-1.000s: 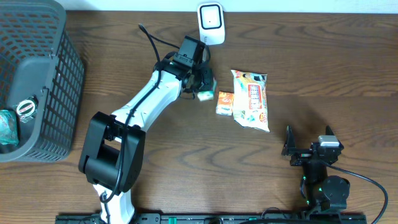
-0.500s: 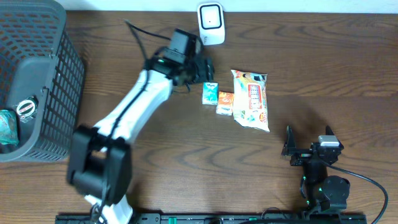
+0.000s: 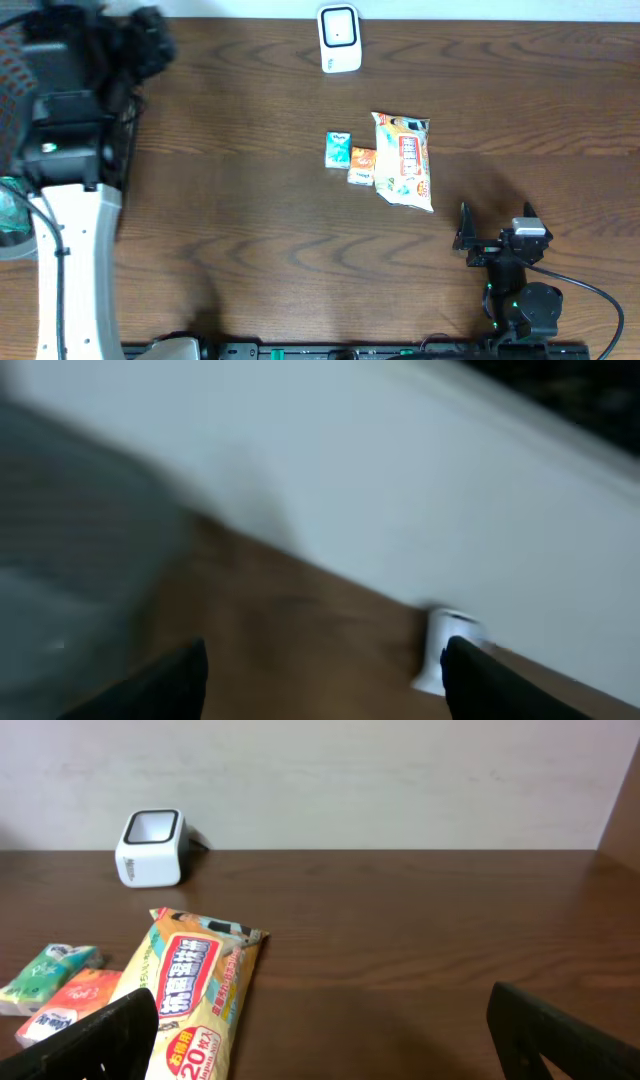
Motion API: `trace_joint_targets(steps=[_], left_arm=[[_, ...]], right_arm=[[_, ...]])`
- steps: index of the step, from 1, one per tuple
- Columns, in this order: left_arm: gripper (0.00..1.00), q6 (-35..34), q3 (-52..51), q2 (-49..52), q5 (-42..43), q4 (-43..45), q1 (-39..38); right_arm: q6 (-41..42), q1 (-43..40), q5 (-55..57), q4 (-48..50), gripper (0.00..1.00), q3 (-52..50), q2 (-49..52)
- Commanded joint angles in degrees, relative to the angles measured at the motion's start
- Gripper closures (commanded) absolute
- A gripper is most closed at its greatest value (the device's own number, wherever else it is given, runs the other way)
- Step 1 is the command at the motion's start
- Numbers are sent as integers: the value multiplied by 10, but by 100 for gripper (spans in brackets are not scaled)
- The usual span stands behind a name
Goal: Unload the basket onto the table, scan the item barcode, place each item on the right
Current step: 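Open the left gripper and return it to the basket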
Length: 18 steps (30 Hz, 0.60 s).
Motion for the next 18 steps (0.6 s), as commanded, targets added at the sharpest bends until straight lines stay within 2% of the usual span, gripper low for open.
trace_joint_targets(steps=[1, 5, 8, 18], left_arm=[[26, 74, 3, 11, -56, -40, 80], [26, 125, 2, 19, -86, -68, 172], [26, 133, 1, 33, -86, -83, 214], [26, 212, -19, 127, -86, -125, 284]], right_arm=[[2, -5, -1, -3, 1, -1, -3], [2, -5, -1, -3, 1, -1, -3], [2, -5, -1, -3, 1, -1, -3], [2, -5, -1, -3, 1, -1, -3]])
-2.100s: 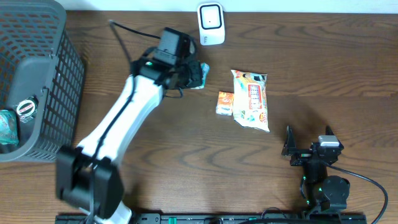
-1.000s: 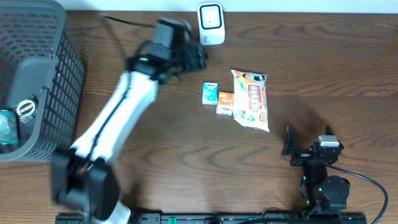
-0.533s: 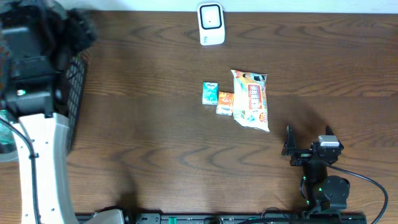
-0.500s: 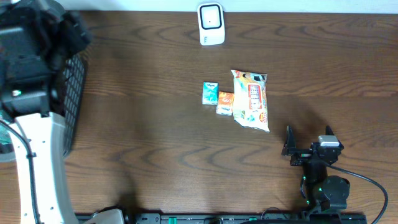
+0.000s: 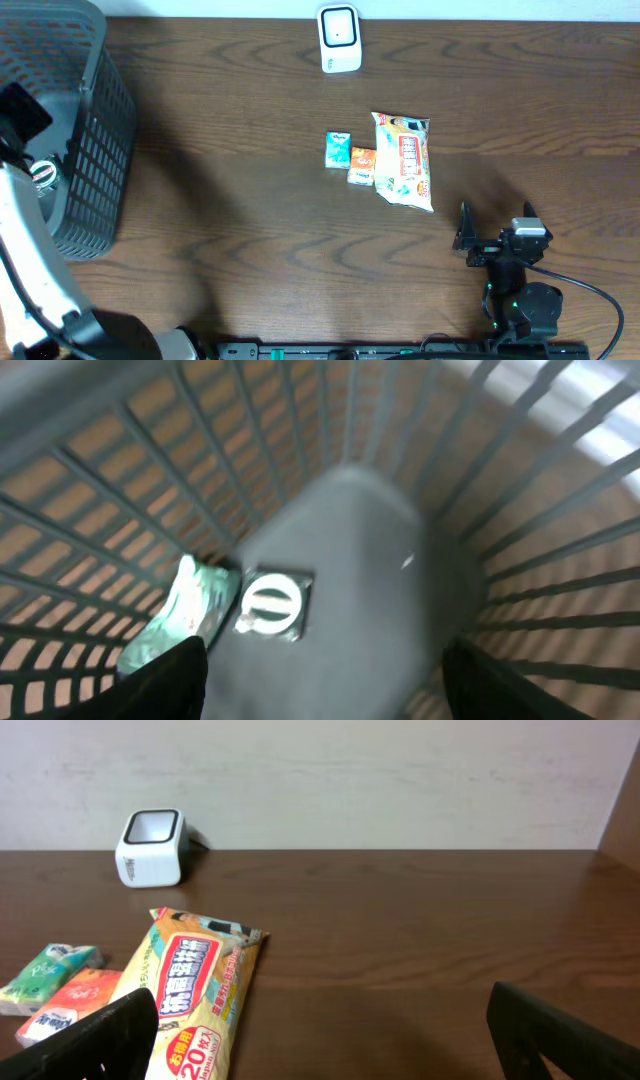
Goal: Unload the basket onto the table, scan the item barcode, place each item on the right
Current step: 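Open the left gripper and return it to the basket, then grasp the green round Zam-Buk tin in the basket with the left gripper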
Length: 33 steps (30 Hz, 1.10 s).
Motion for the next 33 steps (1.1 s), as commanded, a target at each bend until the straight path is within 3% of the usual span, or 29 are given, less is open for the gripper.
trace_joint_targets(steps=[1, 18, 22, 29, 33], left_arm=[[26, 39, -14, 40, -7, -8, 20], [26, 39, -14, 225, -17, 63, 27], [15, 38, -14, 254, -84, 85, 28], [0, 39, -14, 287, -64, 103, 36], [2, 38, -14, 304, -63, 106, 37]], right_arm=[[2, -5, -1, -2, 1, -1, -3], [2, -5, -1, -2, 1, -1, -3], [2, -5, -1, -2, 1, -1, -3], [2, -5, -1, -2, 1, -1, -3], [2, -5, -1, -3, 1, -1, -3]])
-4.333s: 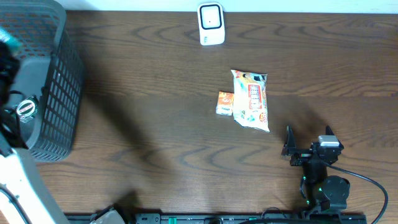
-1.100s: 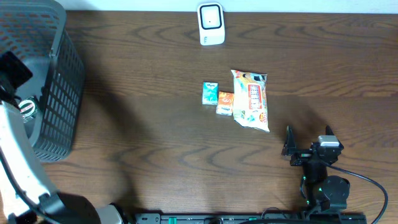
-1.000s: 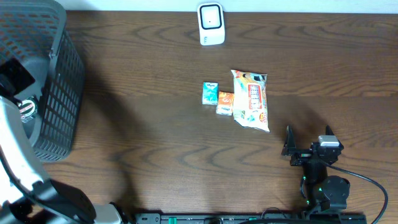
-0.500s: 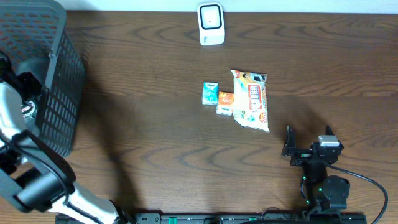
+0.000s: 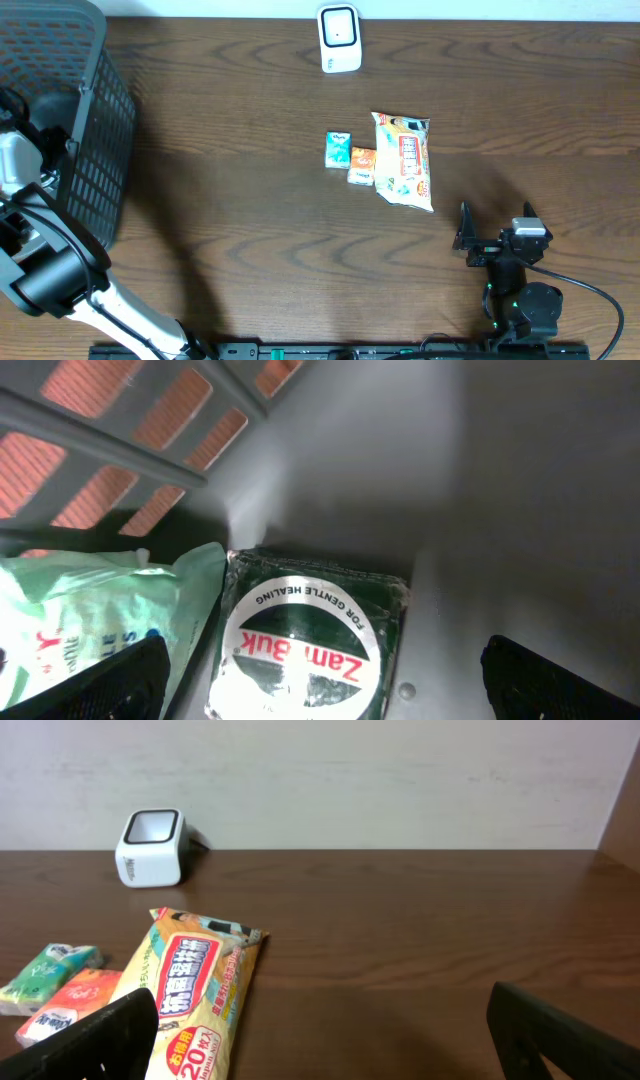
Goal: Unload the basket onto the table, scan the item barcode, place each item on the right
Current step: 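Grasp the green round Zam-Buk tin in the basket with the left gripper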
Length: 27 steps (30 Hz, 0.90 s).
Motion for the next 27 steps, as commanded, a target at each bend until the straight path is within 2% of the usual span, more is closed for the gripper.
trace_joint_targets(steps=[1, 7, 9, 13, 17, 21, 23, 24, 25, 27], left_arm=[[2, 1, -4, 22, -3, 1, 4], [2, -40, -4, 40, 5, 0, 11], [1, -39, -4, 41, 64, 0, 18], [7, -40, -4, 41, 103, -4, 23], [11, -40, -4, 45, 103, -11, 23], [11, -40, -4, 53, 103, -19, 23], [5, -40, -4, 56, 103, -20, 23], [5, -40, -4, 57, 103, -20, 23], [12, -40, -4, 57, 103, -20, 23], [18, -40, -4, 57, 103, -20, 23]], right_arm=[[2, -5, -1, -3, 1, -1, -3], [2, -5, -1, -2, 1, -1, -3], [2, -5, -1, -2, 1, -1, -3], [2, -5, -1, -2, 1, -1, -3], [2, -5, -1, -2, 1, -1, -3], [2, -5, -1, -2, 1, -1, -3], [2, -5, -1, -2, 1, -1, -3], [2, -5, -1, -2, 1, -1, -3], [2, -5, -1, -2, 1, -1, -3], [2, -5, -1, -3, 1, -1, -3]])
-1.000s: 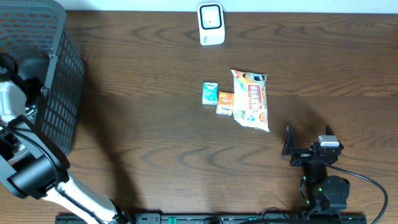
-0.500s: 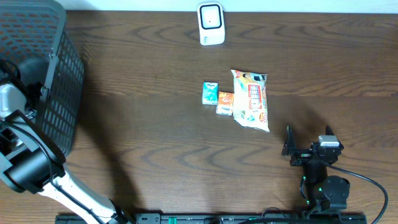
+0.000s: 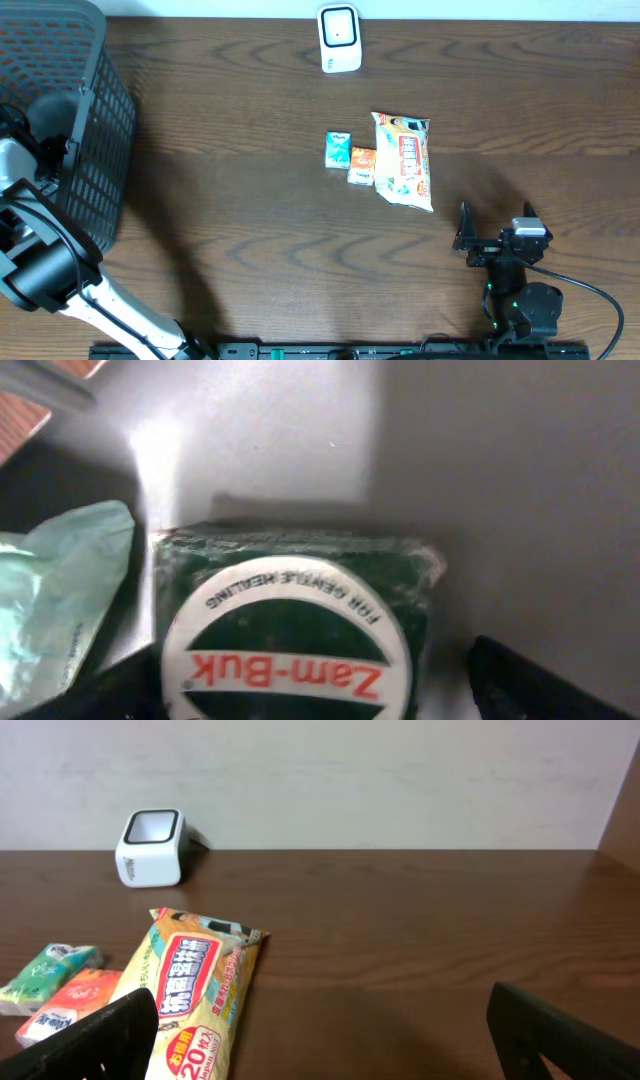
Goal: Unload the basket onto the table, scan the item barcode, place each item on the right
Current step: 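Grasp the green round Zam-Buk tin in the basket with the left gripper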
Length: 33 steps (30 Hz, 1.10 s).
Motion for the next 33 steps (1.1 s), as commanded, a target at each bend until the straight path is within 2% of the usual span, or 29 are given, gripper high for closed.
trace_joint_targets(steps=[1, 6, 10, 16, 27, 33], left_arm=[[22, 0, -4, 23, 6, -6, -1], [41, 0, -3, 17, 6, -5, -1], [41, -6, -1, 2, 6, -6, -1], [41, -66, -1, -62, 29, -8, -2], [41, -203, -1, -250, 219, 2, -14], [41, -247, -1, -337, 278, 8, -80]], right_arm=[[2, -5, -1, -2, 1, -1, -3], [2, -5, -1, -2, 1, -1, -3], [2, -5, -1, -3, 1, -1, -3], [2, -5, -1, -3, 1, -1, -3], [2, -5, -1, -2, 1, -1, -3], [2, -5, -1, -2, 1, -1, -3]])
